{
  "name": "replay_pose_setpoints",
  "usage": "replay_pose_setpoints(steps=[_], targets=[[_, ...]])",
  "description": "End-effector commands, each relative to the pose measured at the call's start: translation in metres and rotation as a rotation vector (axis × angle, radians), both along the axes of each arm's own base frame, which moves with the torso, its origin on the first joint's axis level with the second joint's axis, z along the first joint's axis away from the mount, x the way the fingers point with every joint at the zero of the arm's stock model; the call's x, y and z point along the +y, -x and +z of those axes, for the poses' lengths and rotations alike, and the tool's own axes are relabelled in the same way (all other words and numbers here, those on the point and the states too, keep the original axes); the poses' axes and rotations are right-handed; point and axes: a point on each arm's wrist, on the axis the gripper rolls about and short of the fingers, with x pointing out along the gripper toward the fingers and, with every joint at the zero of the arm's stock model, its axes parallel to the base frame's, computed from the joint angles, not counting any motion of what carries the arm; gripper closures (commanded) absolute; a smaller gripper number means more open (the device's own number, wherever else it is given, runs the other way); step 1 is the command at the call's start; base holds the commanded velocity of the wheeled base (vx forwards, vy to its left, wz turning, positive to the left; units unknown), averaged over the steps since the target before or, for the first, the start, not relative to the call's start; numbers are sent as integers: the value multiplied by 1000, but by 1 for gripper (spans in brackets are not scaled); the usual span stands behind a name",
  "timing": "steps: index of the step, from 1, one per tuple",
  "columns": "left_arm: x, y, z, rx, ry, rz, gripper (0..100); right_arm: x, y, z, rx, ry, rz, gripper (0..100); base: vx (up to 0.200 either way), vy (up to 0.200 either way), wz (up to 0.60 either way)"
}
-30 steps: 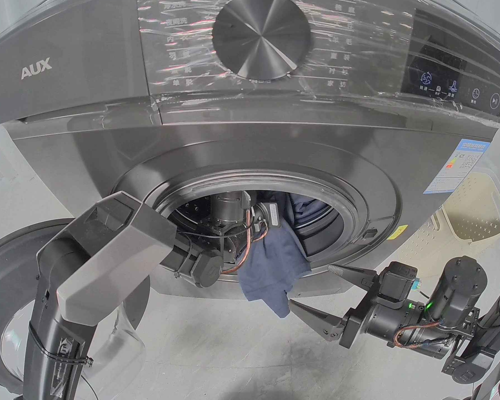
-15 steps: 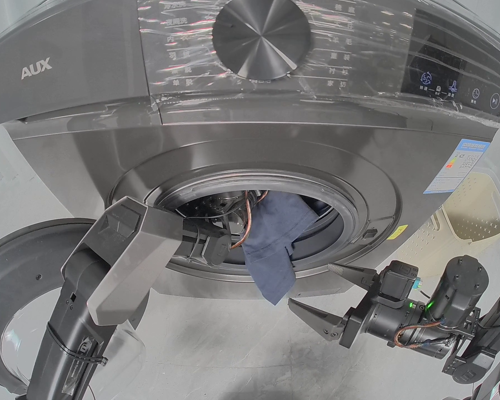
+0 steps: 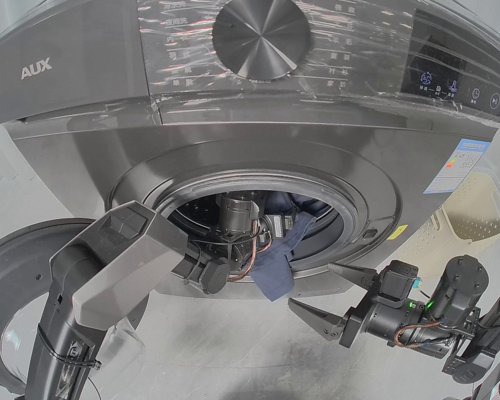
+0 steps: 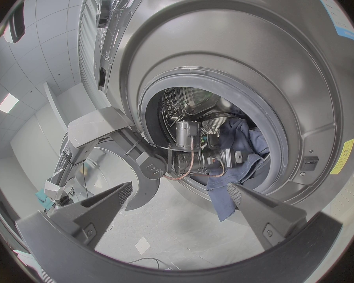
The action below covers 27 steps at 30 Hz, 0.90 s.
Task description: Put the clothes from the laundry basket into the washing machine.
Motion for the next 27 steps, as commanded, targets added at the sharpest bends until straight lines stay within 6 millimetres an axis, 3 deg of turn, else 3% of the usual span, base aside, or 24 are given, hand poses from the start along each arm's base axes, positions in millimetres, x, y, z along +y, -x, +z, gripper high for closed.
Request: replay_pose_setpoints(steps=[1, 3, 4, 15, 21, 23, 27], targets=[[1, 5, -3, 24, -19, -10, 0, 0, 0, 0, -2, -2, 0, 0, 0, 0, 0], [2, 1, -9, 24, -26, -5, 0, 0, 0, 1, -3, -3, 2, 0, 0, 0, 0], [3, 0, -10, 22, -30, -6, 100, 1, 0, 1, -4, -4, 2, 0, 0, 0, 0], [-2, -13, 3, -22, 13, -12, 100, 2, -2, 3, -14, -14, 2, 0, 0, 0, 0], [-9, -50, 28, -207, 132, 81, 100, 2, -2, 4, -17, -17, 0, 0, 0, 0, 0], [-7, -56, 18, -203, 123, 105, 100, 2, -2, 4, -17, -17, 0, 0, 0, 0, 0], [0, -60, 24, -211, 131, 116, 100, 2, -3, 5, -18, -18, -1, 0, 0, 0, 0]])
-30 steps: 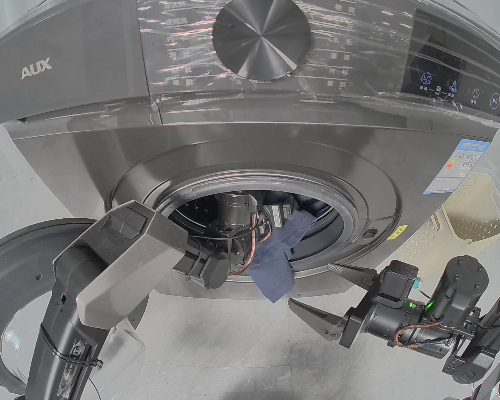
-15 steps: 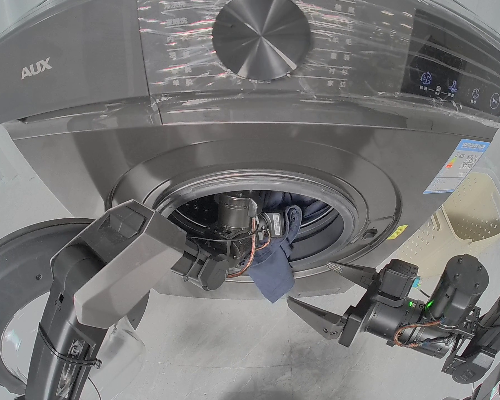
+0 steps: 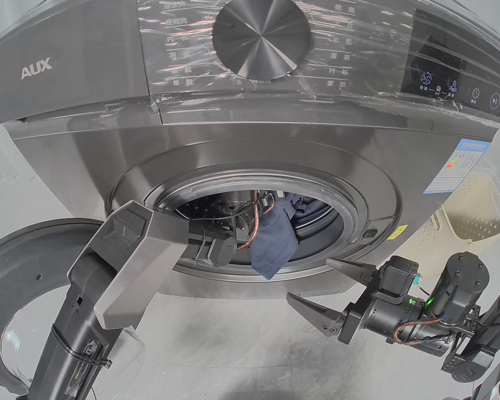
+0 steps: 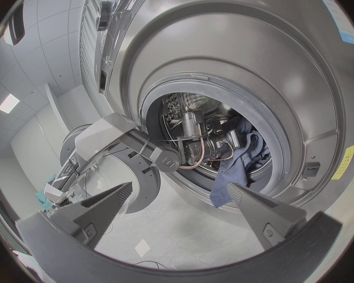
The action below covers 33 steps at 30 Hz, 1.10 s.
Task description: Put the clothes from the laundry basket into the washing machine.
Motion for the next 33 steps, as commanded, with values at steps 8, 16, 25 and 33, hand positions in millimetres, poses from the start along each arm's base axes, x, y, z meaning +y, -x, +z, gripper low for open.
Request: replay_pose_setpoints(steps=[8, 16, 25, 33], targets=[[22, -20, 15, -57, 44, 73, 100, 0, 0, 0, 1, 1, 1, 0, 0, 0, 0], [16, -11, 19, -30, 32, 56, 0, -1, -1, -1, 2, 2, -5, 0, 0, 0, 0], [16, 43, -1, 248, -130, -83, 0, -2, -2, -1, 3, 3, -7, 0, 0, 0, 0], [15, 56, -39, 316, -265, -133, 0, -1, -1, -1, 2, 2, -1, 0, 0, 0, 0]])
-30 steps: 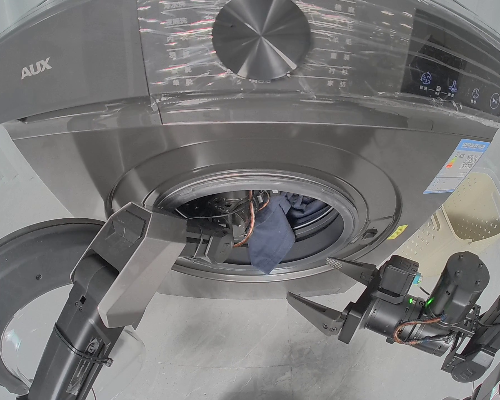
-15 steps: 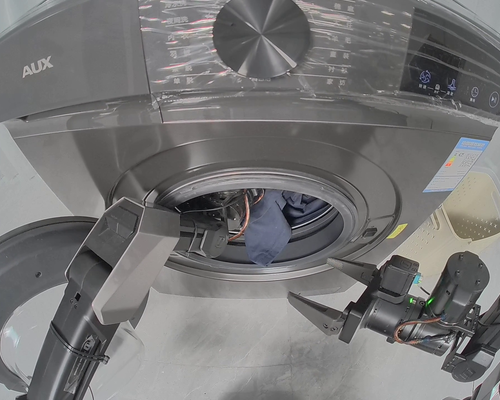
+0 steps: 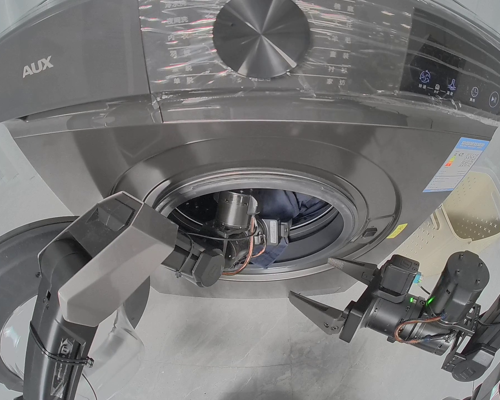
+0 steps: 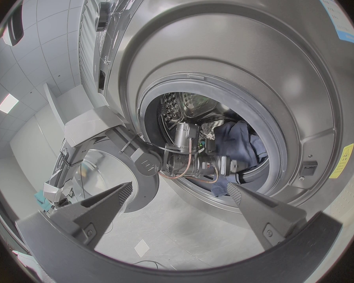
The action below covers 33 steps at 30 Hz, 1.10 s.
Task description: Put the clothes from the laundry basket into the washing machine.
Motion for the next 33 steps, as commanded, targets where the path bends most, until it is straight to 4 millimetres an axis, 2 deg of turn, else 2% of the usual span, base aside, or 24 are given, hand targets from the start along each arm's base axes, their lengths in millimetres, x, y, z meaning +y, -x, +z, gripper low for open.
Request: replay_pose_setpoints(steps=[1, 3, 4, 8, 12, 14, 19, 23, 28, 33], targets=[[-1, 9, -8, 15, -56, -41, 0, 2, 1, 0, 0, 0, 8, 0, 0, 0, 0], [-2, 5, -8, -4, -45, -40, 0, 2, 1, 0, -1, -1, 5, 0, 0, 0, 0], [-2, 1, -7, -12, -37, -33, 100, 1, 1, 0, 0, 0, 3, 0, 0, 0, 0], [1, -4, -6, -23, -32, -19, 100, 1, 1, 0, -1, -1, 3, 0, 0, 0, 0], [-3, -13, 7, -71, 6, -1, 100, 2, 1, 0, -2, -2, 5, 0, 0, 0, 0], [-2, -27, 19, -132, 49, 61, 100, 2, 1, 0, -1, -1, 5, 0, 0, 0, 0], [-4, -48, 29, -235, 130, 128, 100, 1, 0, 0, -2, -2, 2, 0, 0, 0, 0], [-4, -59, 30, -310, 178, 160, 100, 0, -1, 0, 0, 0, -1, 0, 0, 0, 0], [-4, -63, 32, -345, 203, 165, 100, 0, -1, 0, 0, 0, -1, 0, 0, 0, 0], [-6, -66, 15, -333, 192, 164, 100, 0, -1, 0, 0, 0, 0, 0, 0, 0, 0]])
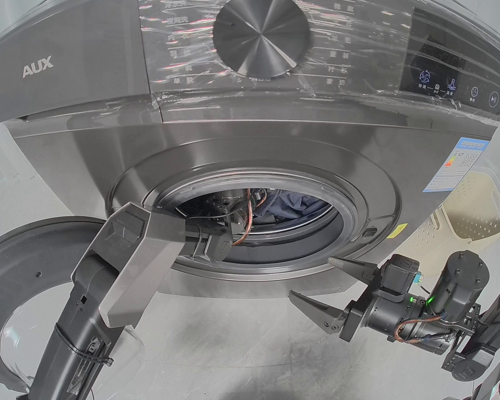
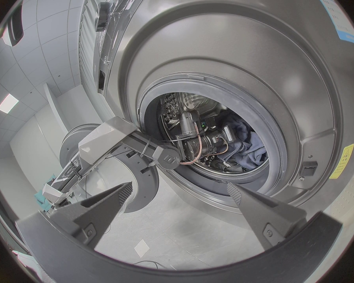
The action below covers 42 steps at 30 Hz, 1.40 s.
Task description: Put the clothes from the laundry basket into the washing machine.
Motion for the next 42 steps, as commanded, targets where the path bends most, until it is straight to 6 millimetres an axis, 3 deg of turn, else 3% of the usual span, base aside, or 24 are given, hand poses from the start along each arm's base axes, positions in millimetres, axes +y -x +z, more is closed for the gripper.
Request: replay_pose_setpoints(steps=[1, 11, 12, 17, 19, 27, 31, 35, 37, 38, 42], targets=[[-2, -4, -24, 29, -19, 2, 100, 0, 0, -1, 2, 2, 2, 0, 0, 0, 0], [-2, -4, -22, 25, -22, 0, 100, 1, 1, 0, 1, 1, 3, 0, 0, 0, 0], [-2, -4, -22, 25, -22, 0, 0, 0, 1, 0, 0, 0, 2, 0, 0, 0, 0], [-7, 3, -6, 14, -7, -13, 0, 0, 1, 0, 0, 0, 2, 0, 0, 0, 0], [-7, 15, 1, 53, -35, -25, 0, 0, 1, -1, 3, 3, 2, 0, 0, 0, 0], [-9, 58, -7, 156, -162, -86, 0, -1, 3, -2, 9, 8, 5, 0, 0, 0, 0], [-8, 101, -17, 159, -252, -144, 0, -3, 8, -6, 25, 28, 19, 0, 0, 0, 0], [0, 128, -24, 135, -309, -171, 0, -6, 14, -9, 38, 45, 31, 0, 0, 0, 0], [6, 148, -22, 114, -311, -208, 0, -6, 23, -10, 41, 51, 70, 0, 0, 0, 0], [6, 148, -22, 114, -311, -208, 0, -6, 23, -10, 41, 51, 70, 0, 0, 0, 0], [20, 191, -11, 116, -316, -307, 0, -6, 36, -9, 44, 56, 113, 0, 0, 0, 0]])
